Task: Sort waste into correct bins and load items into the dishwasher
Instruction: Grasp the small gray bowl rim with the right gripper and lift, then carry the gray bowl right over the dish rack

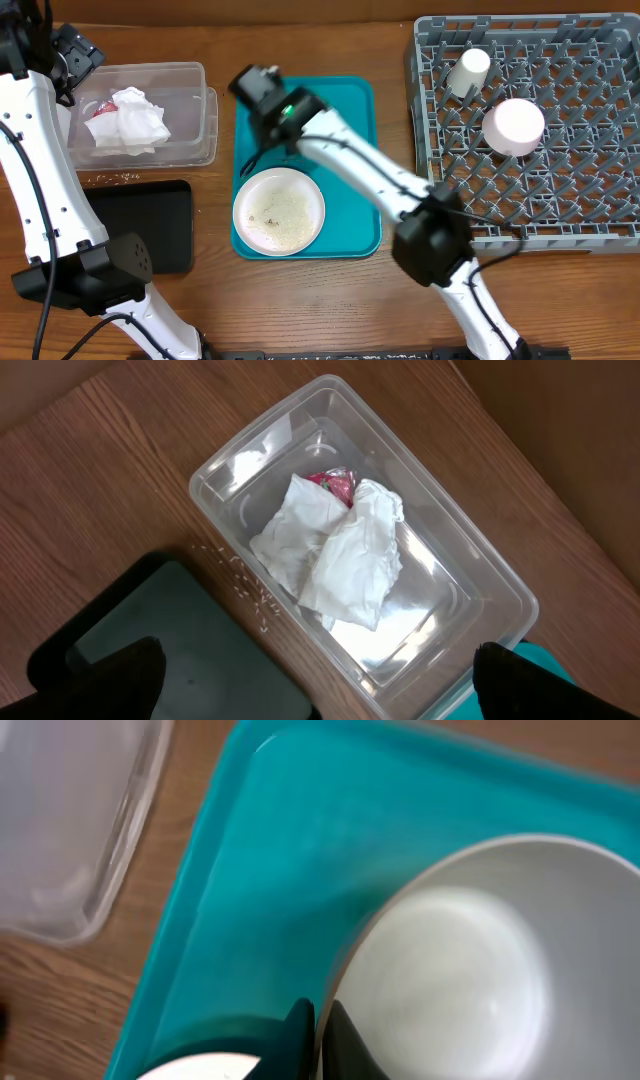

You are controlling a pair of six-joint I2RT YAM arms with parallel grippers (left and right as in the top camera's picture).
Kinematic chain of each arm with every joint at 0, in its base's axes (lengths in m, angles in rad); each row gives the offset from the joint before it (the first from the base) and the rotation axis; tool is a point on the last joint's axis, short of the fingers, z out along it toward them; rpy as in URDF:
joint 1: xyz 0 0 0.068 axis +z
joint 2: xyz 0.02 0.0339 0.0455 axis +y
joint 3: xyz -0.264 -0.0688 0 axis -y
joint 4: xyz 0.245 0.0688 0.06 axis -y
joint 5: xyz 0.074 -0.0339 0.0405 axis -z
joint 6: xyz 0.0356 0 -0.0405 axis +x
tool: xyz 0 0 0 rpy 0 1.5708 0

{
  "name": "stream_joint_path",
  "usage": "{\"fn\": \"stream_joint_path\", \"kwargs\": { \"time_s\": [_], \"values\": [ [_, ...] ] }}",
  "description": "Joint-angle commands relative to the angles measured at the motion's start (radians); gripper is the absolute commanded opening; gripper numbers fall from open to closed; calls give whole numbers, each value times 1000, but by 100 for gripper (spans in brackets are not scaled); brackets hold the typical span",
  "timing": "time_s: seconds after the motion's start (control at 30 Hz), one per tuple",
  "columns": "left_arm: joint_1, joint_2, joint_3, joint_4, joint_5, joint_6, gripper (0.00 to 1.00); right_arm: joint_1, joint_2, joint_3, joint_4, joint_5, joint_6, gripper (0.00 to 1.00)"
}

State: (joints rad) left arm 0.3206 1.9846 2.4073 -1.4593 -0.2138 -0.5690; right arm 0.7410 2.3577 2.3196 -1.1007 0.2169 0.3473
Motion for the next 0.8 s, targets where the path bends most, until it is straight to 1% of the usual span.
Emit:
{"fn": "stream_joint_path", "kwargs": {
  "time_s": [0.0,0.07,0.17,0.37,0.47,0.67,0.77],
  "values": [
    [-7,7,-2,0,-2,12,100,-118,-157,79,-55,-1,97,4],
    [-7,7,-2,0,-2,12,100,-191,-205,79,-101,-53,127,4],
    [-7,7,-2,0,-2,12,100,-308,-253,79,-171,-143,129,4],
    [-7,7,-2,0,-2,12,100,-533,-293,79,-349,-351,129,4],
    [-7,7,-2,0,-2,12,100,-628,-301,79,-433,-418,129,4],
    [-7,7,-2,0,-2,12,100,-733,-301,76,-579,-452,129,4],
    [-7,7,-2,0,-2,12,100,-749,-301,75,-593,-455,112,4]
  ]
}}
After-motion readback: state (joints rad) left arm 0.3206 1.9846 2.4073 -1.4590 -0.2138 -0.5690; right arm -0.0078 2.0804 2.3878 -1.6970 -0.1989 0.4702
